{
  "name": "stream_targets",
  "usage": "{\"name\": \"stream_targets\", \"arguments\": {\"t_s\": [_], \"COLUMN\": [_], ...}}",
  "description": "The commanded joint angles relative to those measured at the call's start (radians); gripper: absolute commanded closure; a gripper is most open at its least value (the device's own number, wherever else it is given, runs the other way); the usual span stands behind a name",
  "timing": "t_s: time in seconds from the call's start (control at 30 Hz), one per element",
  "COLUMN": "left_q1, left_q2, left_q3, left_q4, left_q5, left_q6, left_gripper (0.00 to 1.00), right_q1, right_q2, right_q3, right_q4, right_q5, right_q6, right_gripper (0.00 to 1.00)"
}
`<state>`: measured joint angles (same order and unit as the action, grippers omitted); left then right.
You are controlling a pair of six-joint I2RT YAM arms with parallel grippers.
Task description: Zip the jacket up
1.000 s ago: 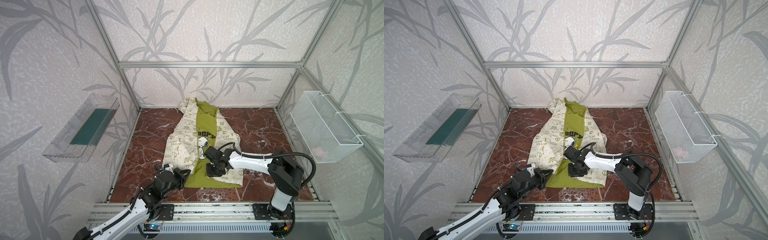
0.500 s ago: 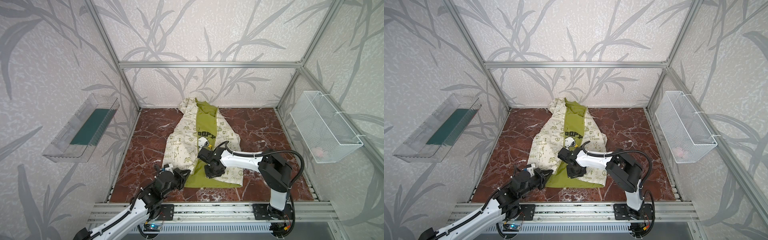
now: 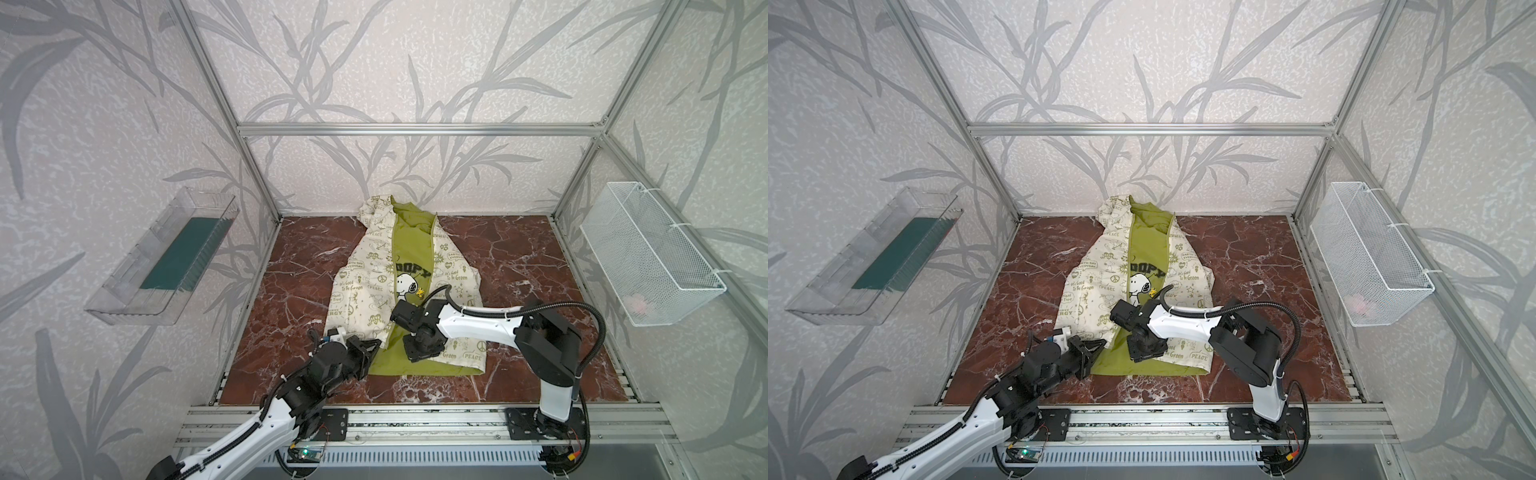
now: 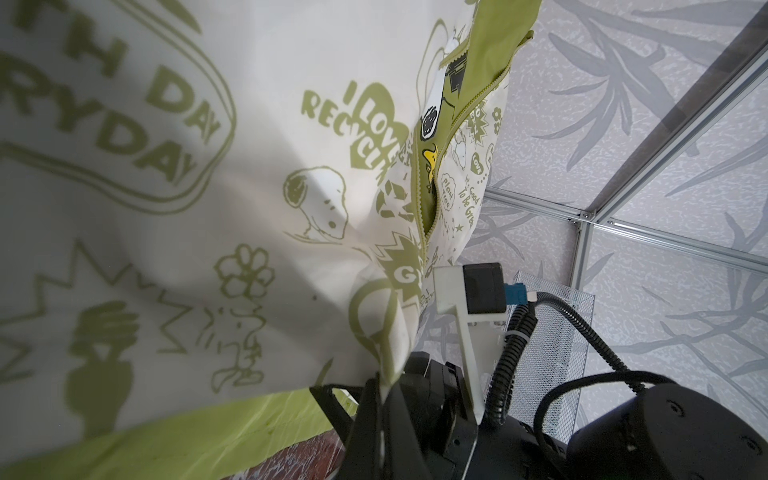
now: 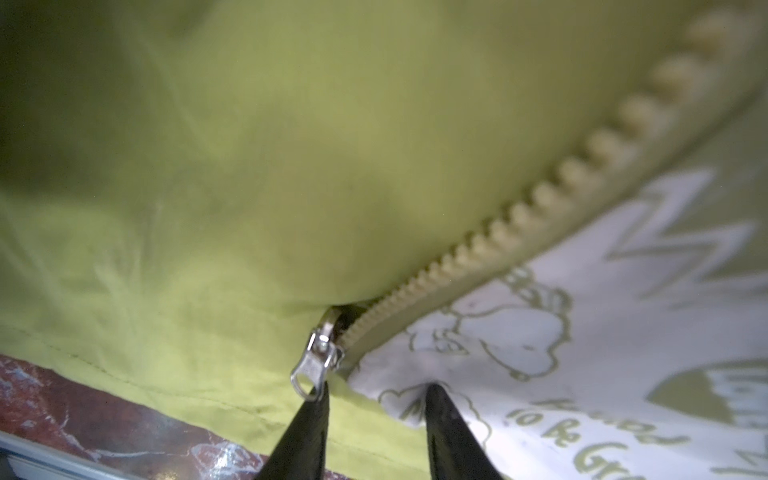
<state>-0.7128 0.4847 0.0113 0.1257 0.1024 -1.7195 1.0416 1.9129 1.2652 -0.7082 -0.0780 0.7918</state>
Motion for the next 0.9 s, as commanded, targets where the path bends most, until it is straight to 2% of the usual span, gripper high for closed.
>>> {"name": "stream_targets", "arguments": {"t_s": [0.0, 0.13, 0.43, 0.73, 0.87], "left_q1": [-0.001, -0.001, 0.0, 0.001, 0.001], "left_q2": [-0.012, -0.019, -0.021, -0.005, 0.017], "left_q3": [0.021, 0.019, 0.021, 0.033, 0.047], "left_q4": [-0.021, -0.032, -0.032, -0.029, -0.016], "left_q5": [-0.007, -0.009, -0.01, -0.01, -0.007], "left_q6": [-0.004, -0.004, -0.005, 0.004, 0.012], "left_gripper": [1.0, 1.0, 1.0, 1.0, 1.0], "right_q1": [0.003, -0.004, -0.007, -0.012, -0.027], "right_q2": [0.025, 0.007, 0.031, -0.067, -0.117], "right_q3": [0.028, 0.021, 0.046, -0.001, -0.026], "right_q4": [-0.044, -0.049, -0.074, -0.036, -0.019], "right_q5": [0.042, 0.081, 0.089, 0.087, 0.081], "right_q6": [0.01, 0.011, 0.003, -0.006, -0.006], "right_gripper": [0.6, 0.64, 0.8, 0.99, 1.0]}}
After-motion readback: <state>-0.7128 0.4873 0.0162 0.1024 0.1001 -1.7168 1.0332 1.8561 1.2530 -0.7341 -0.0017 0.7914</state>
